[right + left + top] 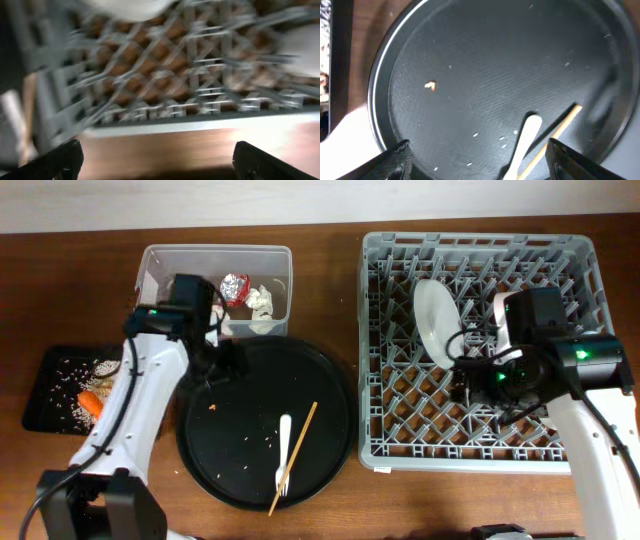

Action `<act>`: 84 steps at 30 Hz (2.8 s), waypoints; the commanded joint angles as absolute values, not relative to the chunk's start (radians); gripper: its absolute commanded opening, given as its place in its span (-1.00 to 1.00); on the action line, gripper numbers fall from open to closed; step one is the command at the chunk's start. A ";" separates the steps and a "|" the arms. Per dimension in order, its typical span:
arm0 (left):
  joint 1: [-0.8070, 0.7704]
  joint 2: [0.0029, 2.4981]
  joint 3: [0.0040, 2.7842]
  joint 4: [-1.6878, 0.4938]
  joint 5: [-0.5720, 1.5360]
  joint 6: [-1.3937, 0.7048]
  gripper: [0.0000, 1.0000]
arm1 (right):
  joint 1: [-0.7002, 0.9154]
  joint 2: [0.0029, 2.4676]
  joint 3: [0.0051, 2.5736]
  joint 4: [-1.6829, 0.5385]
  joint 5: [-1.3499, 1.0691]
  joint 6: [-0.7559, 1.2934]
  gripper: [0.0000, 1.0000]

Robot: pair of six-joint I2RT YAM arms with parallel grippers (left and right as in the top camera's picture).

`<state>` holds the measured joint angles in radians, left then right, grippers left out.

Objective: Sort waste into correct bins and load items into the dishwasher rack

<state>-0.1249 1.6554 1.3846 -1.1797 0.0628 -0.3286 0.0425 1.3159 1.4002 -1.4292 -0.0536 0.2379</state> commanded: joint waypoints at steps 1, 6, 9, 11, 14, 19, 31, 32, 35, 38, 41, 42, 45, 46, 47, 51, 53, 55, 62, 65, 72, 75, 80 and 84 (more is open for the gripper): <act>-0.129 1.655 1.343 -1.255 -0.049 -0.317 0.71 | 0.173 1.315 1.396 -1.416 -0.287 0.174 0.99; -0.120 1.655 1.339 -1.333 -0.217 -0.373 0.73 | 0.645 1.377 1.396 -1.174 -0.150 0.532 0.97; -0.045 1.655 1.339 -1.340 -0.232 -0.381 0.84 | 0.764 1.534 1.396 -1.120 -0.146 0.641 0.97; 0.027 1.655 1.339 -1.335 -0.225 -0.382 0.84 | 0.823 1.671 1.396 -1.085 -0.146 0.700 0.92; 0.084 1.655 1.339 -1.325 -0.199 -0.381 0.92 | 0.879 1.834 1.396 -1.023 -0.154 0.746 0.75; 0.085 1.655 1.339 -1.318 -0.199 -0.381 0.96 | 0.924 2.020 1.395 -0.934 -0.145 0.799 0.37; 0.085 1.655 1.339 -1.317 -0.180 -0.381 0.96 | 0.629 1.627 1.512 -1.130 0.073 0.532 -0.92; 0.085 1.655 1.339 -1.316 -0.179 -0.381 0.96 | 0.592 1.597 1.512 -1.135 0.073 0.484 -0.92; 0.085 1.655 1.339 -1.317 -0.179 -0.381 0.96 | 0.463 1.599 1.494 -1.165 0.072 0.467 -0.92; 0.085 1.655 1.339 -1.317 -0.180 -0.381 0.96 | 0.429 1.680 1.452 -1.130 0.067 0.467 -0.92; 0.085 1.655 1.339 -1.318 -0.179 -0.381 0.96 | 0.432 1.760 1.449 -1.091 0.039 0.467 -0.92; 0.085 1.655 1.339 -1.317 -0.180 -0.381 0.96 | 0.432 1.788 1.449 -1.067 0.031 0.467 -0.92; 0.085 1.655 1.339 -1.316 -0.180 -0.381 0.96 | 0.432 1.809 1.449 -1.058 0.031 0.467 -0.39; 0.085 1.655 1.339 -1.313 -0.180 -0.381 0.96 | 0.432 1.806 1.450 -1.058 0.031 0.458 -0.03; 0.085 1.655 1.339 -1.310 -0.180 -0.381 0.96 | 0.431 1.792 1.454 -1.064 0.031 0.441 0.15; 0.085 1.655 1.339 -1.310 -0.180 -0.381 0.96 | 0.459 1.656 1.550 -1.103 0.020 0.441 0.23; 0.085 1.655 1.339 -1.306 -0.179 -0.381 0.96 | 0.559 1.612 1.557 -1.084 -0.030 0.442 0.23; 0.085 1.655 1.339 -1.303 -0.179 -0.381 0.96 | 0.676 1.647 1.552 -1.084 -0.033 0.515 0.23; 0.085 1.655 1.339 -1.303 -0.180 -0.381 0.97 | 0.981 1.908 1.551 -1.074 -0.060 0.907 0.23; 0.085 1.655 1.339 -1.303 -0.180 -0.381 0.97 | 1.057 1.972 1.551 -1.034 -0.060 1.042 0.24; 0.085 1.655 1.339 -1.307 -0.179 -0.381 0.97 | 1.132 2.030 1.456 -0.938 -0.057 1.211 0.50; 0.085 1.655 1.339 -1.306 -0.179 -0.381 0.97 | 1.131 2.034 1.369 -0.854 -0.053 1.192 0.52; 0.085 1.655 1.339 -1.307 -0.178 -0.381 0.97 | 1.131 2.051 1.345 -0.820 -0.003 1.156 0.42; 0.085 1.655 1.339 -1.306 -0.176 -0.381 0.97 | 1.131 2.052 1.345 -0.821 0.014 1.156 -0.07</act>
